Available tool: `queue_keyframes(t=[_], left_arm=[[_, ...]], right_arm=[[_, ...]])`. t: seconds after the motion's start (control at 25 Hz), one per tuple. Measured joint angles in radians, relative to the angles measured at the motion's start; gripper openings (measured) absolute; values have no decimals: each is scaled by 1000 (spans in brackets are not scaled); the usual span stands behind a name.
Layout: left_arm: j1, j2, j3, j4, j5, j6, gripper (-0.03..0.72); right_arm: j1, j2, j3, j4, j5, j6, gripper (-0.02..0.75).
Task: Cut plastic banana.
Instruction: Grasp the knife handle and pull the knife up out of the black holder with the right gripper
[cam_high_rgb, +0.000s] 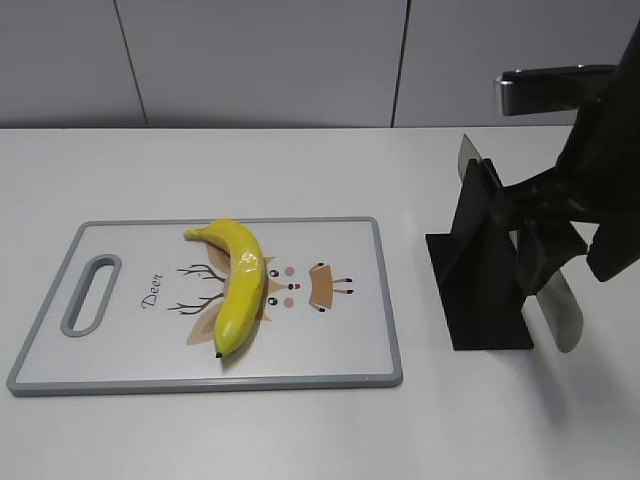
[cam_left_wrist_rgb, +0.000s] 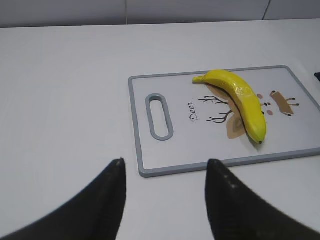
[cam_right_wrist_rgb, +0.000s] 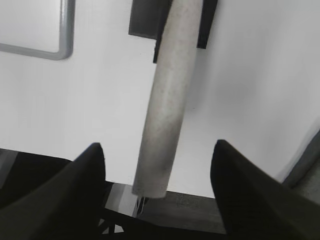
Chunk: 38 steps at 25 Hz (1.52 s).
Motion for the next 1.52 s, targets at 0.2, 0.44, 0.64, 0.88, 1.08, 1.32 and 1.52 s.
queue_keyframes(t=[0.2, 0.44, 0.64, 0.88, 1.08, 1.32, 1.52], left_arm=[[0, 0, 0, 0, 0, 0, 487], [0, 0, 0, 0, 0, 0, 487], [0, 0, 0, 0, 0, 0, 480], [0, 0, 0, 0, 0, 0, 478], [0, 0, 0, 1, 0, 0, 478], [0, 0, 0, 1, 0, 0, 477], [0, 0, 0, 1, 0, 0, 477]], right_arm=[[0, 59, 0, -8, -5, 7, 501], [0, 107, 0, -9, -23, 13, 467], [0, 124, -1, -17, -25, 17, 426], [0, 140, -1, -17, -25, 21, 398], [0, 140, -1, -1, -15, 76, 239], [0, 140, -1, -8, -8, 121, 172], [0, 140, -2, -4, -9, 126, 172]])
